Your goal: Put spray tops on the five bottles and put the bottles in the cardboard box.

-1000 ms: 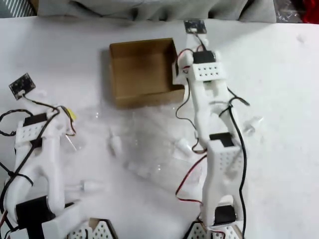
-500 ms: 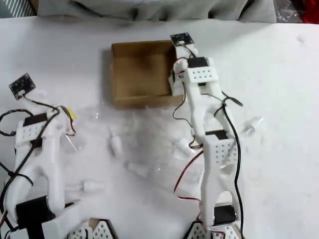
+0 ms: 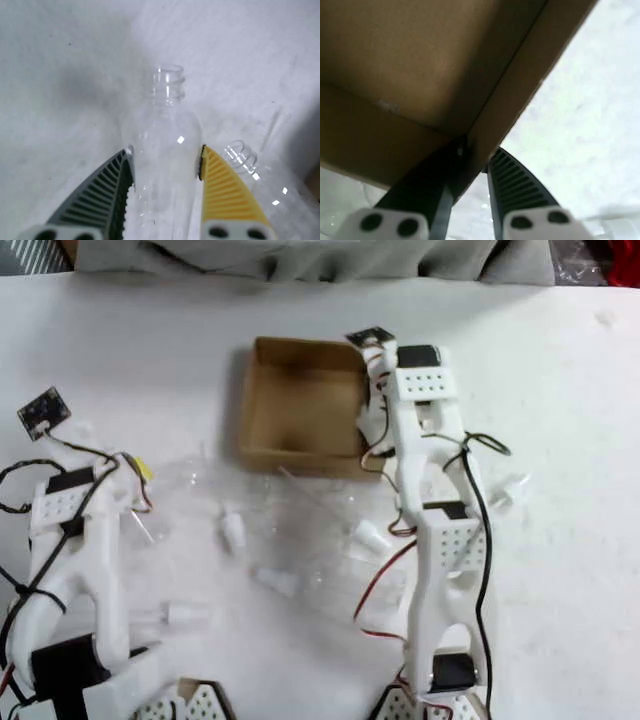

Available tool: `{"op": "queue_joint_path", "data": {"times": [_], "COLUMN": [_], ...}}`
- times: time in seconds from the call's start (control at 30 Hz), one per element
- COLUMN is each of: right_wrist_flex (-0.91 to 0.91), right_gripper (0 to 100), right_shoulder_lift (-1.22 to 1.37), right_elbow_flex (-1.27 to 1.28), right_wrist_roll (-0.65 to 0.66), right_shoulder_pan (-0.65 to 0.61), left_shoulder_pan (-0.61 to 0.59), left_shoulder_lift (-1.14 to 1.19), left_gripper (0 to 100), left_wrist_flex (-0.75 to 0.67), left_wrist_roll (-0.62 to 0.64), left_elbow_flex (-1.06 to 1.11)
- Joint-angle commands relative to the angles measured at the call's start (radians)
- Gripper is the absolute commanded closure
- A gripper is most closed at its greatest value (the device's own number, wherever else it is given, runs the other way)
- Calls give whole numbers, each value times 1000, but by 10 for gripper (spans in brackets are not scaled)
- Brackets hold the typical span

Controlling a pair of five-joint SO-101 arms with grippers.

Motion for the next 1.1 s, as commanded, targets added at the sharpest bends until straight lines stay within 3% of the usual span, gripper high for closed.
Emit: {"op": "queue_joint_path", "data": {"times": [0.0, 0.2, 0.5, 0.6, 0.77, 0.9, 1.07], "right_wrist_flex": [18, -84, -292, -291, -274, -130, 81], "right_gripper": [981, 981, 981, 944, 771, 819, 902], "right_shoulder_lift": [-47, -177, -389, -390, -400, -400, -400], "right_elbow_flex": [-5, 219, 555, 555, 500, 327, 123], "right_wrist_roll": [77, 127, 49, 72, 87, 43, -239], "right_shoulder_pan": [38, 44, 39, 42, 42, 76, 206], "left_shoulder_pan": [1, 2, 4, 4, 4, 2, 1], "left_shoulder_lift": [-4, -4, -4, -4, -4, -4, -4], "left_gripper": [979, 979, 979, 979, 979, 979, 979], "left_wrist_flex": [-25, -25, -25, -25, -25, -25, -25], "left_wrist_roll": [-9, -9, -9, -9, -9, -9, -9], "left_elbow_flex": [-9, -11, -11, -11, -9, -9, -9]}}
